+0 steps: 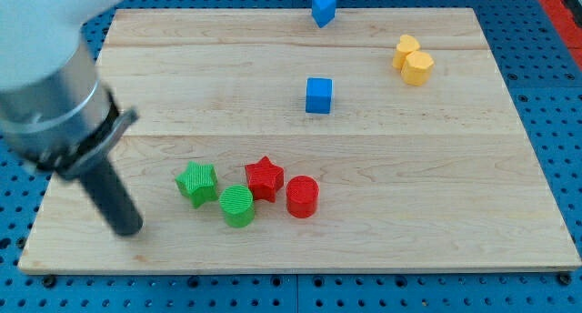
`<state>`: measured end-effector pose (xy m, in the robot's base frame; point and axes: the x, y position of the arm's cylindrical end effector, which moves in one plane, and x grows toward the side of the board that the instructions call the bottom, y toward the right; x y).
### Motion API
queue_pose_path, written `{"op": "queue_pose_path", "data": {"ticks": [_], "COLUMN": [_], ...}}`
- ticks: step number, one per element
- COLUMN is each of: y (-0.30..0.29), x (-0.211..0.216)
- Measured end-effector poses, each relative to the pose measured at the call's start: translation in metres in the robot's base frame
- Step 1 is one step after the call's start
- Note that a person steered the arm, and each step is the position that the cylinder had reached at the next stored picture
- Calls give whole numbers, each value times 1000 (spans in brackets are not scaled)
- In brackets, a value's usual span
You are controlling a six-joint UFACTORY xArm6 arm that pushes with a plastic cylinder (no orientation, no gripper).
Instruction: Place the blue cube bottom of the blue triangle
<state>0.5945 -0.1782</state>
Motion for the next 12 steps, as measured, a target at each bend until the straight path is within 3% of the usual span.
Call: {"op": "queue_pose_path", "data": {"ticks": [1, 2, 4, 5, 6, 8, 9, 10, 11, 12], "y": [95, 143, -7, 44, 14, 87, 59, 75, 143, 153], "x": [-2, -8, -57, -80, -36, -109, -93, -54, -67, -114]}}
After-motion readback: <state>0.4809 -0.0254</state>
